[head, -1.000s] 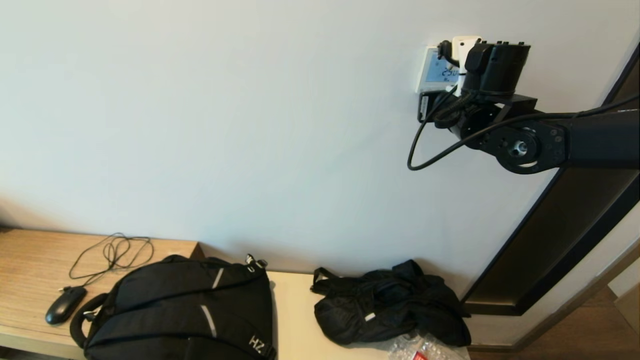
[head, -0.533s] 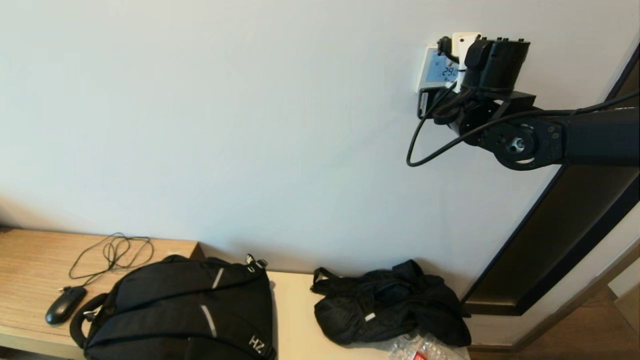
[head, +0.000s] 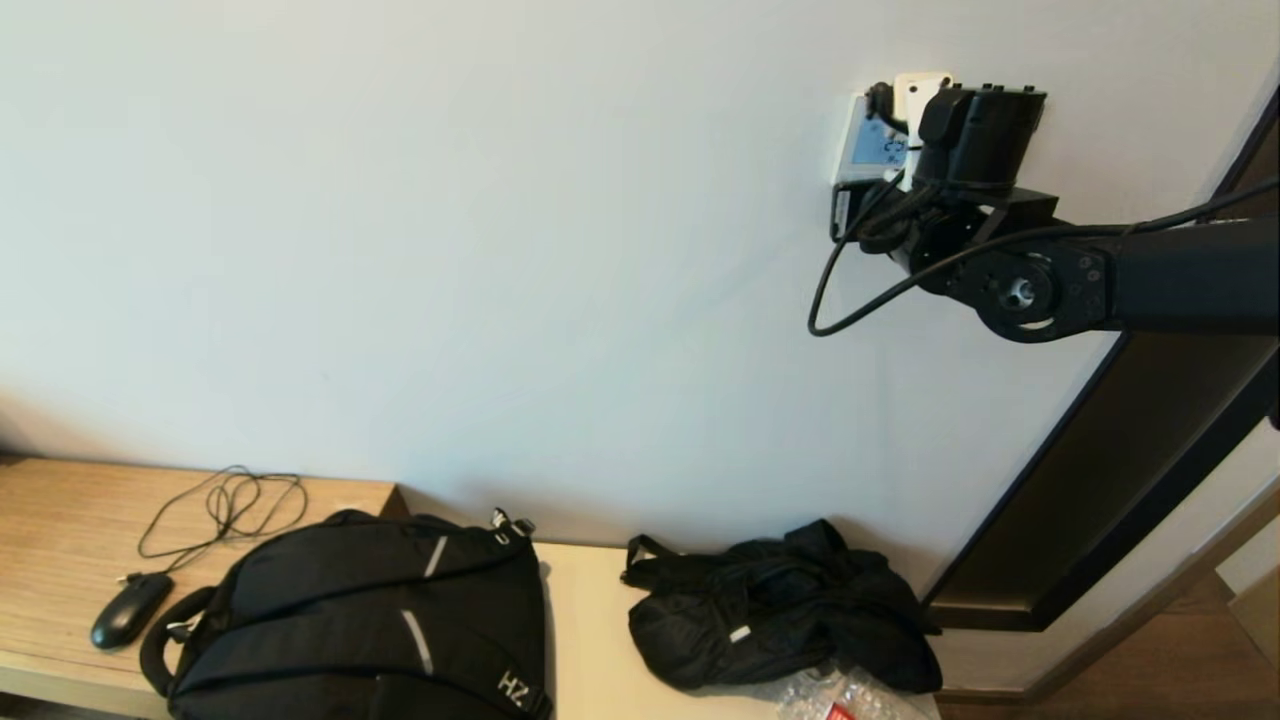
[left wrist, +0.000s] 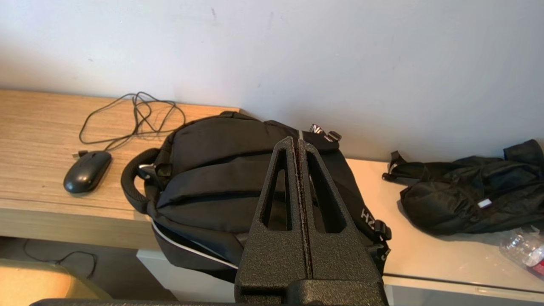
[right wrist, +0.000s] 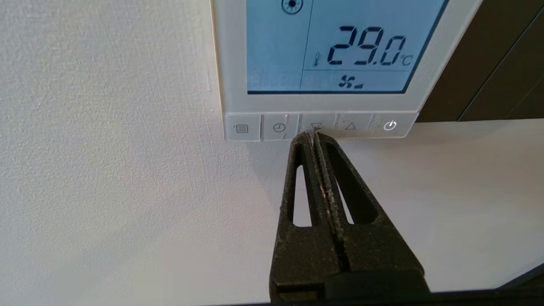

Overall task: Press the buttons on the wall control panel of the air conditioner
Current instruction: Press the temperature decrease button

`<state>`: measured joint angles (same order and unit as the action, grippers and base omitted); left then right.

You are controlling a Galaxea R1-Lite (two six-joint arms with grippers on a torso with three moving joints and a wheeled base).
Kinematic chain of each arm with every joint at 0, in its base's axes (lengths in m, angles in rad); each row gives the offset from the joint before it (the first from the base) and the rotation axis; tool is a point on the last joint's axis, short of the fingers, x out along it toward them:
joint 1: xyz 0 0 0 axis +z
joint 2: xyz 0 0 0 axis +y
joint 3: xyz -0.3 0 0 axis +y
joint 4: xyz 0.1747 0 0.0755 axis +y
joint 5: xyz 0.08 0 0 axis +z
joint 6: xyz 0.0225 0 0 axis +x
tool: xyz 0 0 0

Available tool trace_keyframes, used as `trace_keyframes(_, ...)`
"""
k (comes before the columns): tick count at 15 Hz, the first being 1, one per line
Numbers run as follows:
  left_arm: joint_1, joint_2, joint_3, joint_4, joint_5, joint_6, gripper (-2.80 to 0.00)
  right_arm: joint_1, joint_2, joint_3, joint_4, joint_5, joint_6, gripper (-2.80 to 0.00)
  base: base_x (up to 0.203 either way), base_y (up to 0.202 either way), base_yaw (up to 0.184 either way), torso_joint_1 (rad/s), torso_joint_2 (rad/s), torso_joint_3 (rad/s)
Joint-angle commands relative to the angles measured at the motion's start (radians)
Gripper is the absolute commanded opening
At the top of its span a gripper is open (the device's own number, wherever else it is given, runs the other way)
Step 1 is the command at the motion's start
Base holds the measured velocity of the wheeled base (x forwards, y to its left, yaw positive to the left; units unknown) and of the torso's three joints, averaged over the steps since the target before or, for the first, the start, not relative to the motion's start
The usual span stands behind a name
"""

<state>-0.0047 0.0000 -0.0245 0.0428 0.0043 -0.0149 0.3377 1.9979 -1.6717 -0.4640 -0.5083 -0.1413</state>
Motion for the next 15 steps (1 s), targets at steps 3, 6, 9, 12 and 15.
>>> trace_keyframes(3,0.0,-0.002,0.0,0.0,0.0,0.0,-2.8,-0.008,0.011,-0.004,-0.004,-0.003,-0.001,-2.8,0.0,0.0,0.0,0.0,0.0,0.0)
trace_keyframes(6,0.0,-0.002,0.0,0.0,0.0,0.0,-2.8,-0.008,0.01,-0.014,-0.003,-0.003,-0.001,-2.8,0.0,0.0,0.0,0.0,0.0,0.0)
trace_keyframes(9,0.0,-0.002,0.0,0.0,0.0,0.0,-2.8,-0.008,-0.003,0.001,-0.004,-0.003,-0.001,-2.8,0.0,0.0,0.0,0.0,0.0,0.0)
trace_keyframes(12,0.0,-0.002,0.0,0.0,0.0,0.0,-2.8,-0.002,-0.011,0.009,-0.004,-0.003,-0.001,-2.8,0.0,0.0,0.0,0.0,0.0,0.0)
trace_keyframes(15,0.0,-0.002,0.0,0.0,0.0,0.0,-2.8,-0.003,-0.016,0.01,-0.002,-0.003,-0.001,-2.8,0.0,0.0,0.0,0.0,0.0,0.0)
